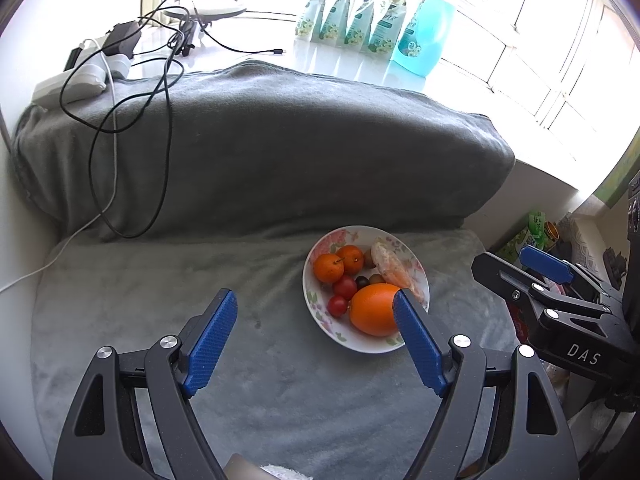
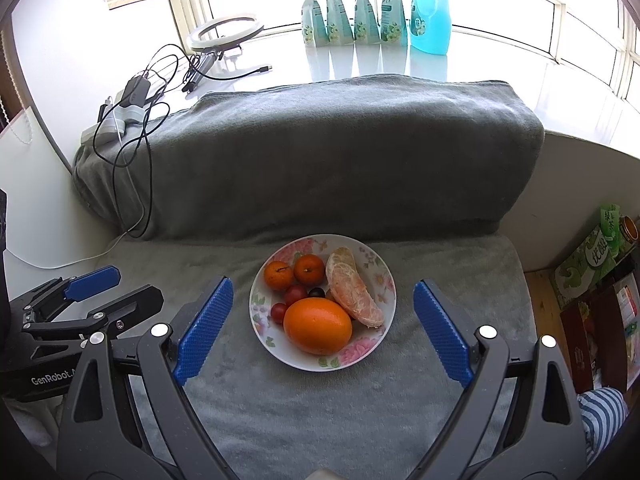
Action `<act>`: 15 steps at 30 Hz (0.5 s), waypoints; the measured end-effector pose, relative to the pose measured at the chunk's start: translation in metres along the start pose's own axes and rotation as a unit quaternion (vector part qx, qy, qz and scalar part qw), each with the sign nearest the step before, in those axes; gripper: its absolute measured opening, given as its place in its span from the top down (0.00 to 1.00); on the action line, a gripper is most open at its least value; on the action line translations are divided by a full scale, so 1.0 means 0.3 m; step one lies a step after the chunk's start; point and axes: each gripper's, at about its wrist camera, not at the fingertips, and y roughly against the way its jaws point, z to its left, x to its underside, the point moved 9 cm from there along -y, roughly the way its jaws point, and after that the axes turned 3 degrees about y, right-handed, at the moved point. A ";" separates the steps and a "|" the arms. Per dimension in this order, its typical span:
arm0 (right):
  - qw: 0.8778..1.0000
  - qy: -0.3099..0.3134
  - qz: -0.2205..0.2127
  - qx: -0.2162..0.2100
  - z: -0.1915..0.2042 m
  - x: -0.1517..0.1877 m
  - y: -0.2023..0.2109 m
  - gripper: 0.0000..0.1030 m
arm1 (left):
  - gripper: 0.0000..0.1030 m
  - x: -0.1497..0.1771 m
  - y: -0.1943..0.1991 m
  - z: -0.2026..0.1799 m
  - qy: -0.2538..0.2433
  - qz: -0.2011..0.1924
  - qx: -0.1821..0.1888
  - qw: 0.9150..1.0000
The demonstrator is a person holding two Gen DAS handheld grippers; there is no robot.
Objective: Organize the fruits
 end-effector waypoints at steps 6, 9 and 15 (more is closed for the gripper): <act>1.000 -0.001 -0.002 0.001 -0.002 0.014 0.021 0.09 | 0.22 0.005 0.012 -0.003 -0.001 -0.003 -0.002 1.000; 1.000 -0.001 -0.002 -0.001 -0.002 0.015 0.023 0.09 | 0.22 0.006 0.016 -0.006 -0.002 -0.004 -0.002 1.000; 1.000 -0.003 -0.003 0.001 -0.006 0.024 0.034 0.09 | 0.22 0.010 0.023 -0.016 -0.004 -0.005 -0.001 1.000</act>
